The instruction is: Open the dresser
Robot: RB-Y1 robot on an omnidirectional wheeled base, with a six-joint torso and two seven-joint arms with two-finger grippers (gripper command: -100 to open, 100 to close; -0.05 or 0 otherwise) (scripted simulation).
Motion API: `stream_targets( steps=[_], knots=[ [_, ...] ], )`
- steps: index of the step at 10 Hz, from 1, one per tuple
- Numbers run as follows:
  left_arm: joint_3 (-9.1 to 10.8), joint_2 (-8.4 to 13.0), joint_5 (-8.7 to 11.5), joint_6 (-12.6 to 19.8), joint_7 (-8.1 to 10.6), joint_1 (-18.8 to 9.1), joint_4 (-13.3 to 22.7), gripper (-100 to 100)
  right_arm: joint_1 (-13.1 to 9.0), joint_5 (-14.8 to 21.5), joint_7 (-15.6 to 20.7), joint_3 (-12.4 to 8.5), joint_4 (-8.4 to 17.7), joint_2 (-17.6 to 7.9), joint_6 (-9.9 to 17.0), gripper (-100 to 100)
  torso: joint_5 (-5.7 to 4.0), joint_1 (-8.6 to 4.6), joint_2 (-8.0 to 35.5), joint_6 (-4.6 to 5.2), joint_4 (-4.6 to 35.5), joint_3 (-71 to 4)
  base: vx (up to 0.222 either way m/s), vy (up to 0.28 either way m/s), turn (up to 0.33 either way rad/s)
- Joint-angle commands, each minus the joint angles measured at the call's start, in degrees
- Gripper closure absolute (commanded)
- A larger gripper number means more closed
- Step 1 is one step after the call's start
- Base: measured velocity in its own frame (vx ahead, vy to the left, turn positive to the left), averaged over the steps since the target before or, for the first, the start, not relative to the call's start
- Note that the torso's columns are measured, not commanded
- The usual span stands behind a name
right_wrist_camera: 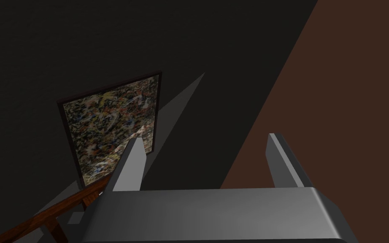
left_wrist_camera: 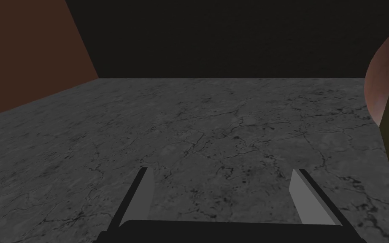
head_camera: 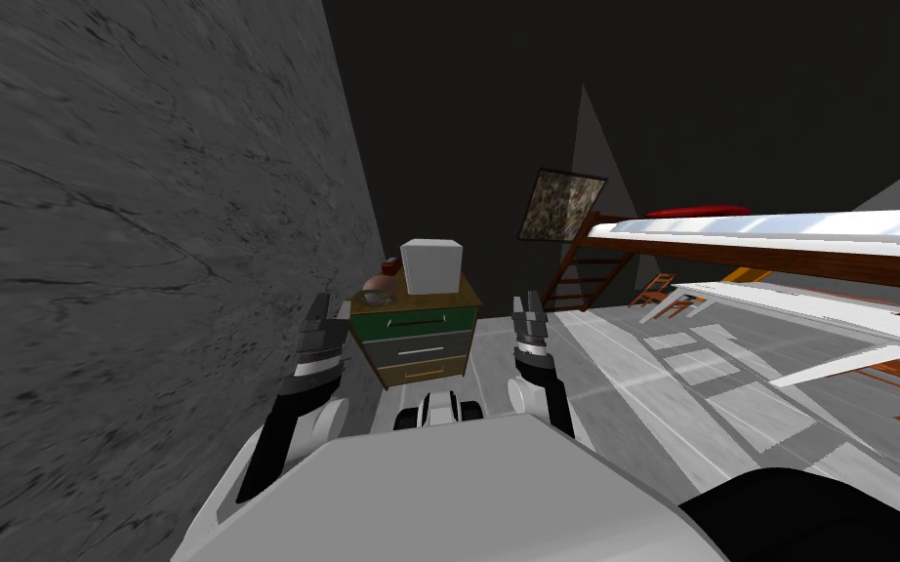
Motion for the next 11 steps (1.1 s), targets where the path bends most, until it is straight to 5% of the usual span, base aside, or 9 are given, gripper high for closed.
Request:
stream_targets(
  steps=[1, 4, 11],
  knots=[
    [0.76, 2.1, 0.5, -2.0, 0.04, -0.8, 3.2, -100, 0.0, 0.0, 0.0, 0.0, 0.0, 0.0, 0.0, 0, 0.0, 0.0, 0.0, 0.0, 0.0, 0.0, 0.002, 0.011, 0.0],
    [1.8, 4.5, 1.2, -6.3, -0.19, -2.4, 9.1, -100, 0.0, 0.0, 0.0, 0.0, 0.0, 0.0, 0.0, 0, 0.0, -0.01, 0.0, 0.0, 0.0, 0.0, 0.002, 0.013, -0.003],
    [2.94, 5.8, 2.0, -11.5, -0.52, -4.3, 18.2, -100, 0.0, 0.0, 0.0, 0.0, 0.0, 0.0, 0.0, 0, 0.0, -0.01, 0.0, 0.0, 0.0, 0.0, 0.004, 0.007, -0.002]
  ],
)
